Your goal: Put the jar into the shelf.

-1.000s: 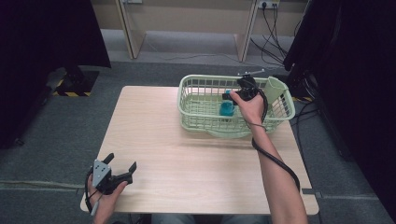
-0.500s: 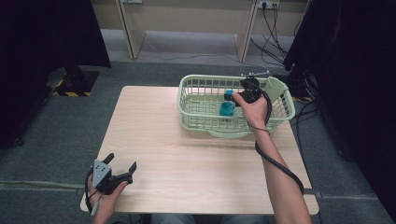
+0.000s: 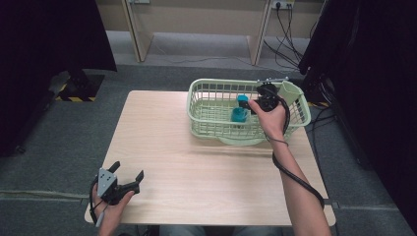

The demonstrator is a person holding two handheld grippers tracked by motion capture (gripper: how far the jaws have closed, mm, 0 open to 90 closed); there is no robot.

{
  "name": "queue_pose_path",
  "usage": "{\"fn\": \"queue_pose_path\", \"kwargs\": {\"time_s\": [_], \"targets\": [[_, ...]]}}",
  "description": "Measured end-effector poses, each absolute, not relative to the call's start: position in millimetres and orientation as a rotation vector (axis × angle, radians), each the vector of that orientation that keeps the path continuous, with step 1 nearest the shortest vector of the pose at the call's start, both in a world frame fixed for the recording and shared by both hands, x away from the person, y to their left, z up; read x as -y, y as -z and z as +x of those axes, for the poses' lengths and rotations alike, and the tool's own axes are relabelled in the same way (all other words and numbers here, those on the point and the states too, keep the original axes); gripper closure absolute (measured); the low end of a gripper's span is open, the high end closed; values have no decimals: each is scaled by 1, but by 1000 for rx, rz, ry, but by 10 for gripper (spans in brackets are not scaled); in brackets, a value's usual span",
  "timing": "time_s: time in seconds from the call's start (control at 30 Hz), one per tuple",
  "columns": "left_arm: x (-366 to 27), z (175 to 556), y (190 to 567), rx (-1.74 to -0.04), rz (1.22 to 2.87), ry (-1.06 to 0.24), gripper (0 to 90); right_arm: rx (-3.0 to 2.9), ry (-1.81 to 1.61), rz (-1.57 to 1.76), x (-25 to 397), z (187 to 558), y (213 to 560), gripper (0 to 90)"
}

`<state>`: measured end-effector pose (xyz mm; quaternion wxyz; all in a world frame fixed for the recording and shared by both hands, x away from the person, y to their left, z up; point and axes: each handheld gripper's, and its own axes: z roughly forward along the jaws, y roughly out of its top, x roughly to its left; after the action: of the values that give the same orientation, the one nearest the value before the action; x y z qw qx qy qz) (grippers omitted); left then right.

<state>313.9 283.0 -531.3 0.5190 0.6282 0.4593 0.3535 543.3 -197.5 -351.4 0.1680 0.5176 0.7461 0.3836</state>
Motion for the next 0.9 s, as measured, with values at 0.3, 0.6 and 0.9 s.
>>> {"fn": "queue_pose_path", "kwargs": {"time_s": [0.3,0.6,0.9], "targets": [[-283,314,531,-1105,1508,-848,25,-2115,-1109,1447,209,523,353,123],[-283,314,531,-1105,1508,-849,25,-2110,-1144,1420,215,507,353,120],[-283,314,531,-1105,1508,-849,25,-2110,-1171,1389,221,487,354,118]]}}
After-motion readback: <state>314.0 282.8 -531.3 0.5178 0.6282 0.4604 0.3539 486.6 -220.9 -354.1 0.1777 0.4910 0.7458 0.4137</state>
